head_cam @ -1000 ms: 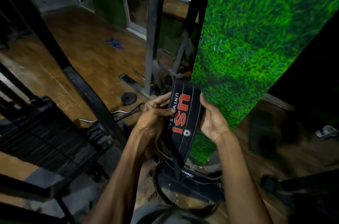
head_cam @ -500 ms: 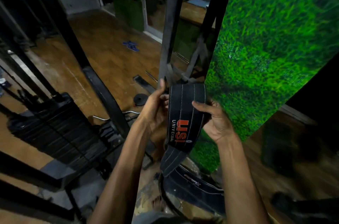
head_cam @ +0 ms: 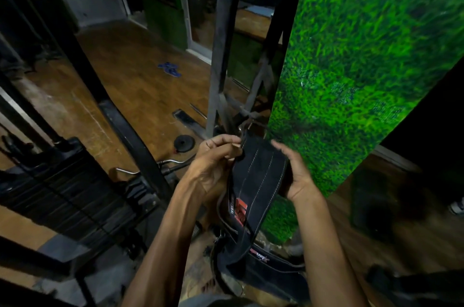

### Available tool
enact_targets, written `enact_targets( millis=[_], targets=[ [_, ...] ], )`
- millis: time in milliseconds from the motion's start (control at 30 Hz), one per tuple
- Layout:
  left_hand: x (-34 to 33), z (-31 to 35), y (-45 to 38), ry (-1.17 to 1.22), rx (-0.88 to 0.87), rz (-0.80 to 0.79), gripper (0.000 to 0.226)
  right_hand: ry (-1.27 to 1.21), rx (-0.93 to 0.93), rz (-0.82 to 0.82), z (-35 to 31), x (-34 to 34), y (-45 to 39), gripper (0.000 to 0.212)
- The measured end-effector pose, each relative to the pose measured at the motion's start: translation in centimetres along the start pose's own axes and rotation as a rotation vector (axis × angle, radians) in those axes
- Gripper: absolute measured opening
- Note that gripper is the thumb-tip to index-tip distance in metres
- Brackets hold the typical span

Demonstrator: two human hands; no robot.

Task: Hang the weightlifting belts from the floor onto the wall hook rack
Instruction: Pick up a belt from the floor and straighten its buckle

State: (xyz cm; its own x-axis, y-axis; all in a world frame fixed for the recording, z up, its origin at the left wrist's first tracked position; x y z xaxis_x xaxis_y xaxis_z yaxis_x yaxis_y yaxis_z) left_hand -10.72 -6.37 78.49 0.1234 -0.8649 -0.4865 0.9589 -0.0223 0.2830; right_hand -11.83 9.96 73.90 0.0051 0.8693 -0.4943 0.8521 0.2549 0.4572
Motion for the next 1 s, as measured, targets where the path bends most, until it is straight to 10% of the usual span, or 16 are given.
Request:
enact_targets(
  millis=[100,233,567,733,1000],
  targets=[
    [-0.7,-0.6,0.9,-0.071,0.110,-0.183,0.017,0.030,0.032,-0.025,-1.1,-0.3,-0.4,0.039],
    [1.1,-2.6,0.5,-0.031,0.335,-0.062,0.064,0.160,0.088,-0.101,-1.7,-0.5,-0.3,0.054],
    [-0.6,3.1,-0.2,-0.237,-0.009,0.150,0.021,0.457,0.313,-0.168,-4.2,-1.4,-0.2,0.055],
    [-2.2,3.1,0.0,-0.230,-0.093,0.021,0.021,0.092,0.371,-0.141,-7.2,-1.0,1.1,0.054],
    [-4.9,1.7,0.1,-0.333,-0.146,-0.149,0.013,0.186,0.669,0.081,-11.7,-1.0,2.2,0.025]
  ],
)
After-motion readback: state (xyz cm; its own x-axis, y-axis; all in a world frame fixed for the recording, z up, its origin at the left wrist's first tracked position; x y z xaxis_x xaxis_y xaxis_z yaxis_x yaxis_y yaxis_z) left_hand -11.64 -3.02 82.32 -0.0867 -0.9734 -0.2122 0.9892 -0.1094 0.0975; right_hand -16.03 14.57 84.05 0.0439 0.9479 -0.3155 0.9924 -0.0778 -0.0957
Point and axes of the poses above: each hand's wrist, its own y-axis away from the middle knuckle, its own x-axis out of the back of the hand, z = x × y, the point moved 10 cm from there along -y, towards the middle knuckle, and after that the axes turned 7 degrees about x, right-handed, at the moved point
